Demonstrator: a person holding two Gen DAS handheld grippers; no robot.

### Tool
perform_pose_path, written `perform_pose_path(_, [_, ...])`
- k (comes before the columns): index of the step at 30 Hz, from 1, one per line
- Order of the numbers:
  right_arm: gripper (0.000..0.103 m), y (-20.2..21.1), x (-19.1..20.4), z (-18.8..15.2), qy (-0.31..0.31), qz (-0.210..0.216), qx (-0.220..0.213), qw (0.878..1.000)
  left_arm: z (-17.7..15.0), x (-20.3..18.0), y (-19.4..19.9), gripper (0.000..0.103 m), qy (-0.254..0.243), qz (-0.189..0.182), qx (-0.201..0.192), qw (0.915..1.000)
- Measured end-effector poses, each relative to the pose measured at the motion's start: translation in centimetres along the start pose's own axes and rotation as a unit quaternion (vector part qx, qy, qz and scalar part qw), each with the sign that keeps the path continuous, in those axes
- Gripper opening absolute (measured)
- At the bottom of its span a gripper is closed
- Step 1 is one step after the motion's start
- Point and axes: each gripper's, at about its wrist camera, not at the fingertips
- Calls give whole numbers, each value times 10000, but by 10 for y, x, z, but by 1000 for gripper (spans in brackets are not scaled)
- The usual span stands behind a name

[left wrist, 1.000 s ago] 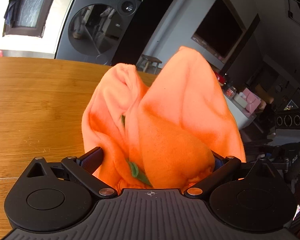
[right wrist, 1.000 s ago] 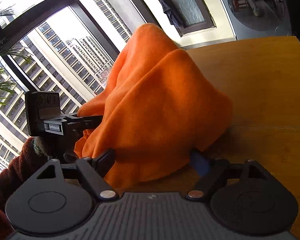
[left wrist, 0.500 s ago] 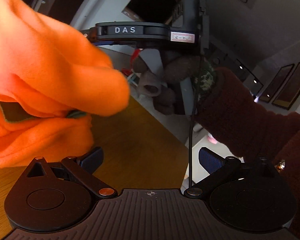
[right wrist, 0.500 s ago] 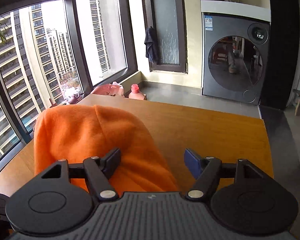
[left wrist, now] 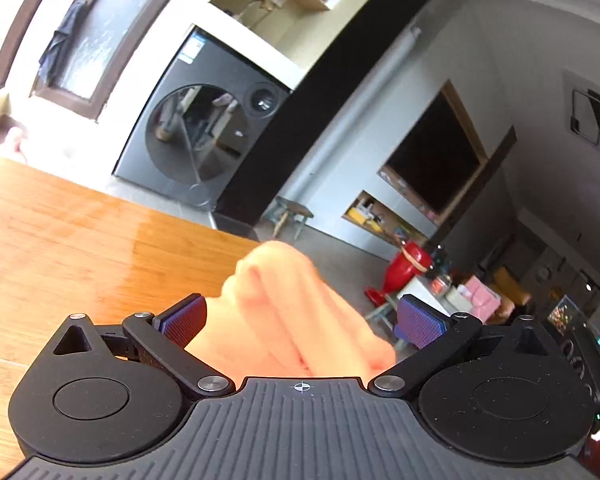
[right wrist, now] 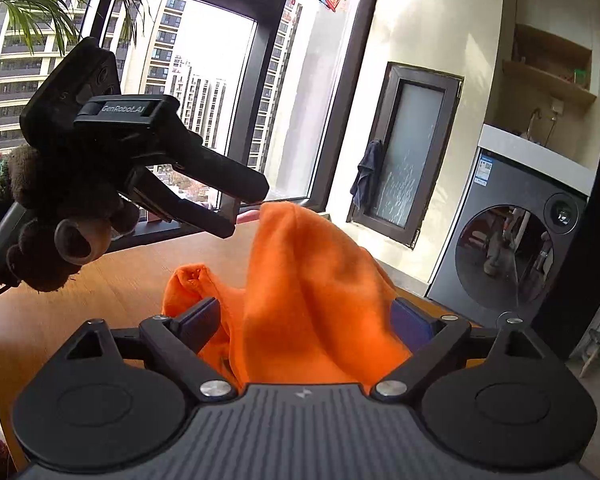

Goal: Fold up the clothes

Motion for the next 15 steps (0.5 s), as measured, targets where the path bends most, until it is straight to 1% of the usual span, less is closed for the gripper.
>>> perform_pose_path(1, [92,-6,5,-2,-13,-54,58,10000,-2,4,-2,103,83,50,32,9999])
perform_pose_path(3, [92,-23,10,-10,67,-320,248,9992,1,18,-3,103,249,135,202,9994])
perform_pose_path(5, [92,-36,12,-18,423,-855,333,9949,-5,28,-4,103,193,14,442,9988])
perform_pose_path(6, [92,-41,12,-22,609,-1131,355,9911,-7,31,-4,103,107,-96,570,9983])
perform_pose_path(7, [92,-47,10,-24,720,-1368,382,9872,-12,30,-2,103,-80,-208,663,9976])
perform_pose_path(8, [92,-53,1,-25,614,-1473,412,9863,-18,27,-1,103,-289,-319,746,9963])
perform_pose_path(9, [92,-53,-8,-24,413,-1479,428,9872,-24,22,1,103,-537,-385,810,9945])
perform_pose_path(10, [90,-53,-17,-24,212,-1484,444,9877,-28,17,-2,103,-780,-414,870,9923])
perform_pose_path(11, [84,-53,-27,-23,11,-1489,459,9878,-32,13,-2,103,-955,-442,967,9897])
perform_pose_path(13, [29,-50,-41,-20,-279,-1461,456,9878,-40,8,-5,103,-1195,-496,1196,9843])
perform_pose_path(14, [25,-44,-35,-12,-94,-1342,357,9903,-46,8,-6,103,-1238,-495,1330,9821])
perform_pose_path(15, [16,-37,-29,-4,90,-1223,258,9921,-55,8,-6,103,-1254,-435,1442,9806])
Point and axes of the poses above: each gripper's, at about its wrist camera, not at the fingertips, and y roughly against the way its jaws point, x to its left, z to its top, and after that the axes turned 3 degrees about z, right-handed
